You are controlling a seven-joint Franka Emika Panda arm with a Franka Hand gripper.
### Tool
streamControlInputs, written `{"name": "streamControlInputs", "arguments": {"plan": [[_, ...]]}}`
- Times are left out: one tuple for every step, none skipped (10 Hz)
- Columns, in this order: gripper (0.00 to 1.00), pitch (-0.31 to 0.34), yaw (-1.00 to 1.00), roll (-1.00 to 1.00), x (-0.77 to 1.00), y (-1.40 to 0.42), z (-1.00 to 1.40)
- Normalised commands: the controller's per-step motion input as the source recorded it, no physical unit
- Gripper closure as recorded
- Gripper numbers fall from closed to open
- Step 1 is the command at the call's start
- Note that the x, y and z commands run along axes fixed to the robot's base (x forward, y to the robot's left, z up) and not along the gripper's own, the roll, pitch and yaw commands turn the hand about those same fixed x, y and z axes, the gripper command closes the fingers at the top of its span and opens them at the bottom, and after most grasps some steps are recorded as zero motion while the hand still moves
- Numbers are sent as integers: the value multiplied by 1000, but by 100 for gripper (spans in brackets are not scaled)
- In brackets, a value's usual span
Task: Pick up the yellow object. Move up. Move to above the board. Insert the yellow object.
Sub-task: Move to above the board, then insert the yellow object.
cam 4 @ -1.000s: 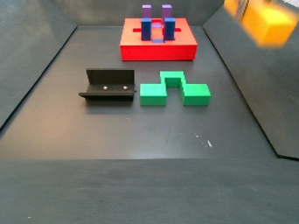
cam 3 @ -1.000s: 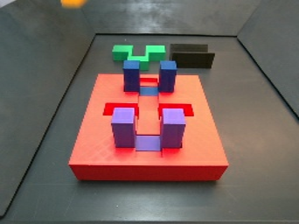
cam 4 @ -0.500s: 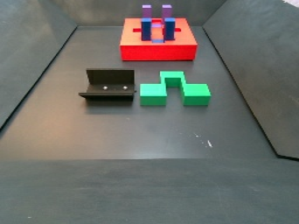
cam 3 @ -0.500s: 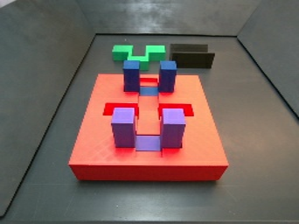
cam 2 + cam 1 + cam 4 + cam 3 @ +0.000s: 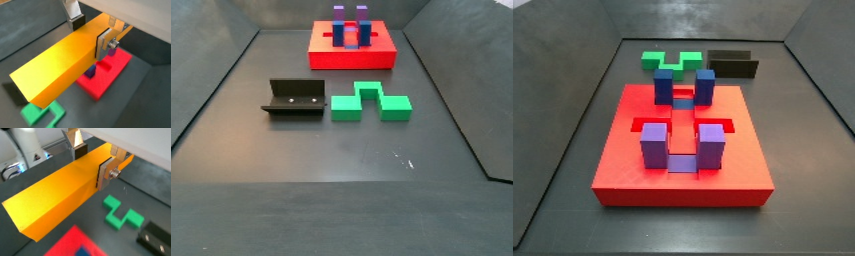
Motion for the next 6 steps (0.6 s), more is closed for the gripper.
{"name": "streamControlInputs", "arguments": {"plan": [[100,131,7,6,984,-1400,218],[100,145,8,21,1013,-1400,225],[100,166,11,35,549,-716,128],[100,174,7,52,378,-445,89],[100,0,17,39,0,-9,-51],[100,0,0,0,0,0,-117]]}}
